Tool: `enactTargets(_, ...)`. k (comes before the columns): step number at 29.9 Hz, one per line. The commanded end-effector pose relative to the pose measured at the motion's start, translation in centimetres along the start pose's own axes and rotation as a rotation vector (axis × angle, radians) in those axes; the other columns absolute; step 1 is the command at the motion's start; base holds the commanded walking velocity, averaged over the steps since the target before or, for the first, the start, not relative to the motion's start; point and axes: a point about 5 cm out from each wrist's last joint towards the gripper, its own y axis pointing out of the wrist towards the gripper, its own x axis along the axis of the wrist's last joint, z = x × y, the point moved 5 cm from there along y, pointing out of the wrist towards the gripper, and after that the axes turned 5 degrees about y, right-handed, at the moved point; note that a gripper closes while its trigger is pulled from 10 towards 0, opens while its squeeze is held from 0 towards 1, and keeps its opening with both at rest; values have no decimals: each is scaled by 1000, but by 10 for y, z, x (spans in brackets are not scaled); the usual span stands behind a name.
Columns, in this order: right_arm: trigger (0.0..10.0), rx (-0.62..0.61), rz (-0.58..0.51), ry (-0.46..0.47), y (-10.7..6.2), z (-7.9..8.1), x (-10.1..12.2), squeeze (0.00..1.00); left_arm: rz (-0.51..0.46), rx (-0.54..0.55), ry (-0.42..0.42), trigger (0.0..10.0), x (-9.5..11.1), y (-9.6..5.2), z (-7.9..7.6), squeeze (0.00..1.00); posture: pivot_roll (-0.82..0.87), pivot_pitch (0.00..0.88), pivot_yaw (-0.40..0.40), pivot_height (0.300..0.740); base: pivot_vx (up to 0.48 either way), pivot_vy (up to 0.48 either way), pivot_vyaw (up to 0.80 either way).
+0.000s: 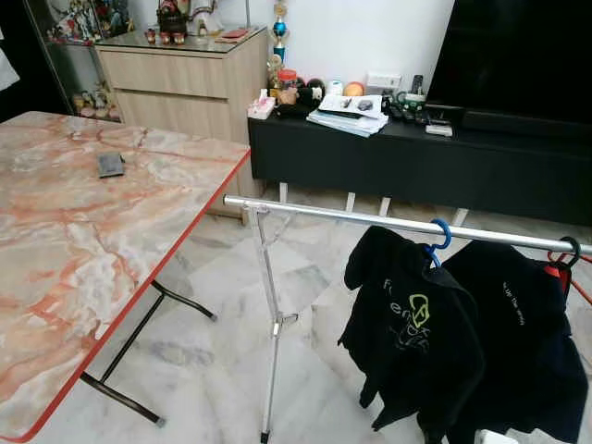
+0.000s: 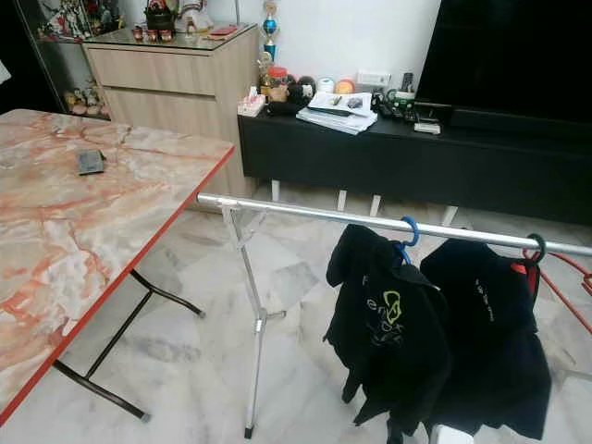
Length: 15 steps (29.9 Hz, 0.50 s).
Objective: Hang hanger
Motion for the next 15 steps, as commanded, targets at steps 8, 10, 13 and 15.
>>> enactTargets(8,10000,162,-252,-85,47,84,80,0,43,-19,-3,10000,-14,-3,-6,0,57,0,-36,740,0,0,0)
enactTargets(10,10000,208,-344,-99,61,125,118,0,42,-16,-7,10000,-14,-3,-6,0,59,3,-39,740,0,0,0)
enactTargets(13,10000,221,-373,-120,61,130,126,0,42,-14,-12,10000,-14,-3,-6,0,62,9,-41,740,0,0,0)
enactTargets(15,10000,237,-404,-128,60,136,133,0,42,-12,-15,10000,-14,-3,-5,0,64,14,-40,740,0,0,0)
